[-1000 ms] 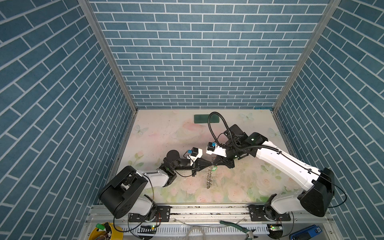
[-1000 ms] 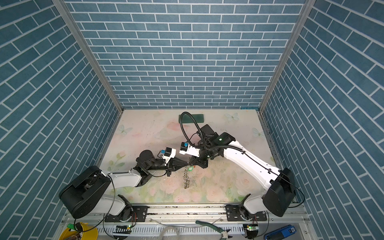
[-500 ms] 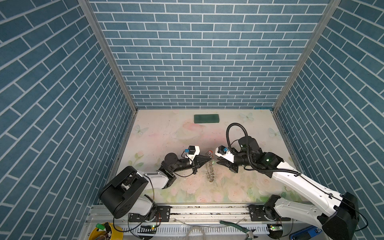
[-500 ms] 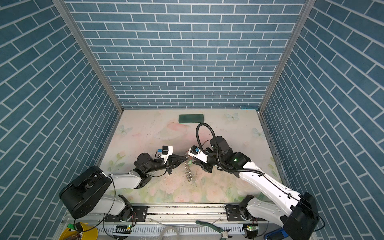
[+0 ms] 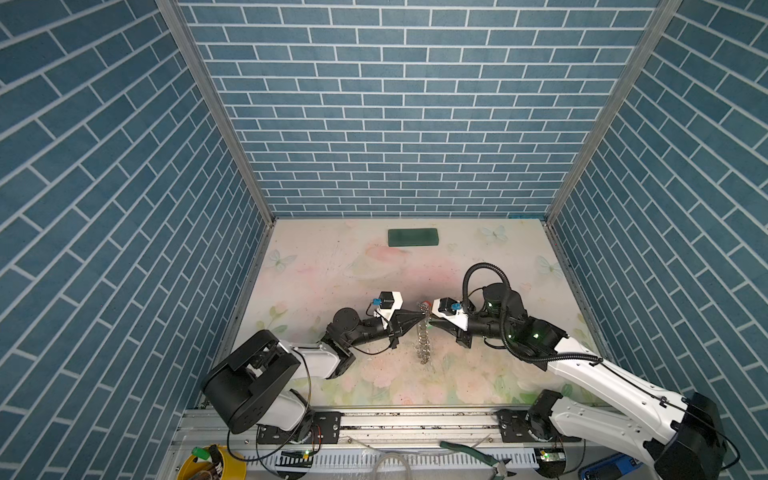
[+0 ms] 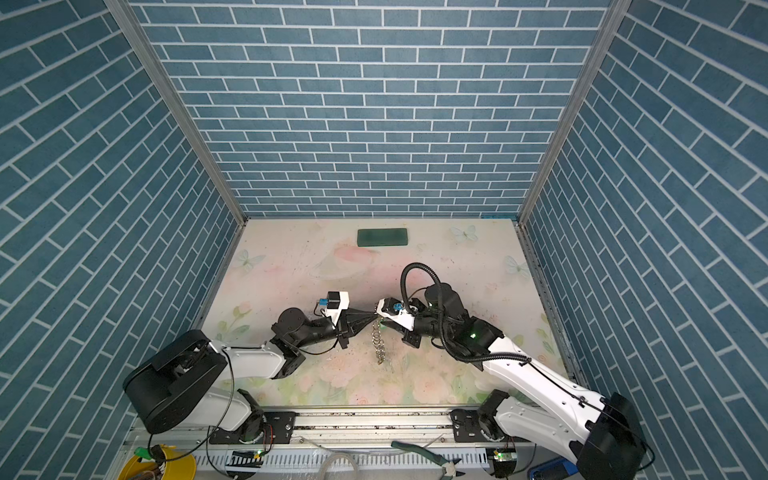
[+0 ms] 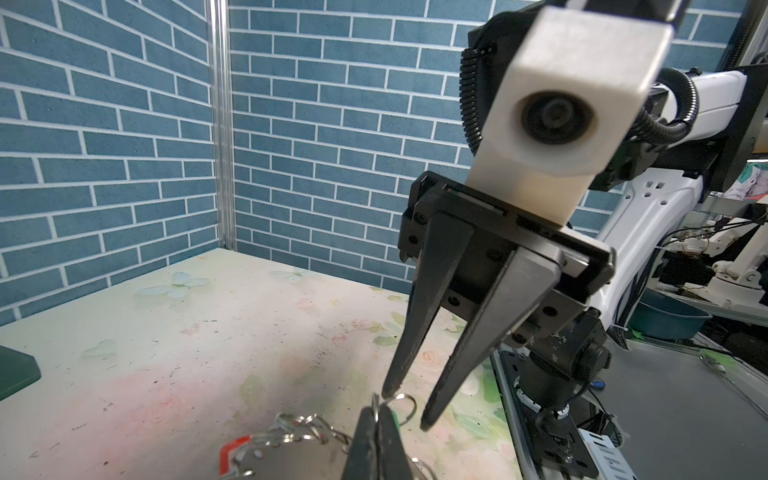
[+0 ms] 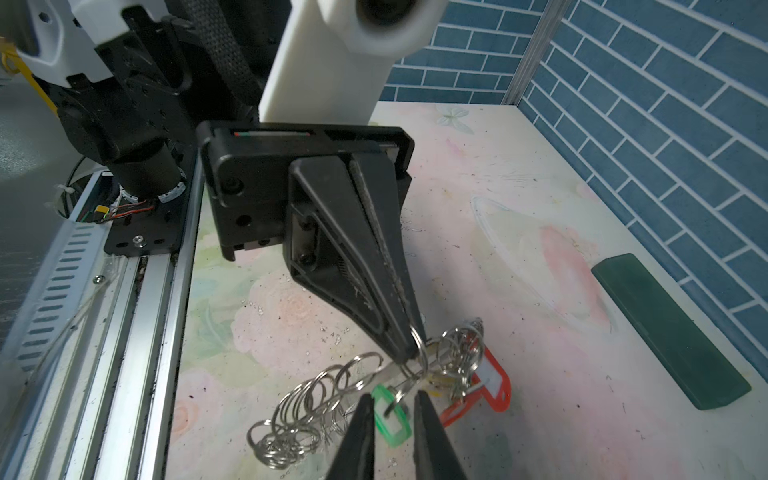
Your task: Put the keys on the keyring
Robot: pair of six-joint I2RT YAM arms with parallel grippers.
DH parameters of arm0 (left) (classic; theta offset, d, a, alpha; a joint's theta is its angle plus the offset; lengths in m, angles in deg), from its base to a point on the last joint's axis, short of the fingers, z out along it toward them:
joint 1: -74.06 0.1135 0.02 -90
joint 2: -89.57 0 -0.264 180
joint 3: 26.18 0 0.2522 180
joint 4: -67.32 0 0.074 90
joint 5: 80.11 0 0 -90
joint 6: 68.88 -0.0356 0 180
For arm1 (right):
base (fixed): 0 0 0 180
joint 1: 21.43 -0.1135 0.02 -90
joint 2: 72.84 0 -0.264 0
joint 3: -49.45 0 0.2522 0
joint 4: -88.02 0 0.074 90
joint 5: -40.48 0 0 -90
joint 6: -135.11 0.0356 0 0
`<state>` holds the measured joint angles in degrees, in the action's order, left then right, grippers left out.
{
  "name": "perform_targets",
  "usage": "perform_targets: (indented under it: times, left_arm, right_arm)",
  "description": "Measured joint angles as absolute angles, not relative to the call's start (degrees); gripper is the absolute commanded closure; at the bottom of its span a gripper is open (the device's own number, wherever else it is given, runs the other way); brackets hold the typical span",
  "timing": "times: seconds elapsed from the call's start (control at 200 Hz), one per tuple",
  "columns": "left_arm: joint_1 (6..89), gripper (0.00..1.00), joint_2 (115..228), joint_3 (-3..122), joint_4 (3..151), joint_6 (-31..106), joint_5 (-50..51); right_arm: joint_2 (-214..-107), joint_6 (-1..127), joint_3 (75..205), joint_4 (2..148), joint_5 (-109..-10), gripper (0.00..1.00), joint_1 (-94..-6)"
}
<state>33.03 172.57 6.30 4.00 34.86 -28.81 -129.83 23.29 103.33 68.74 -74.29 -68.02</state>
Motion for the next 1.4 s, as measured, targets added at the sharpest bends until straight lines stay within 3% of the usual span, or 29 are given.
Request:
perform_targets:
  times: [0.22, 0.4, 0.63, 0.965, 1.205, 1.4]
  left_arm:
    - [32.55, 1.0, 172.61, 6.3, 4.0, 34.88, -27.65]
    - [31.52, 1.0, 172.61, 6.3, 4.07, 35.32, -24.22]
    - [28.5, 1.0, 172.61, 6.3, 4.05, 35.27, -16.11]
    - [27.91, 1.0, 172.61, 6.3, 3.98, 33.94, -13.51]
    - [27.91, 1.0, 172.26, 6.12, 4.0, 32.15, -18.78]
    - [27.91, 1.0, 170.54, 5.6, 3.98, 30.86, -23.89]
  right_arm:
    - [-130.42, 24.27, 103.33, 69.44, -73.7, 0.98, -68.11]
    - [-131.58, 24.36, 103.33, 69.85, -73.24, 1.0, -68.3]
    - [-132.39, 26.88, 103.33, 71.49, -71.91, 0.98, -68.52]
    - [-130.31, 29.24, 103.33, 71.36, -69.59, 0.76, -69.81]
    - [-124.28, 28.78, 103.7, 65.04, -66.64, 0.78, -68.68]
    - [-124.8, 28.82, 103.77, 62.49, -72.08, 0.82, -66.21]
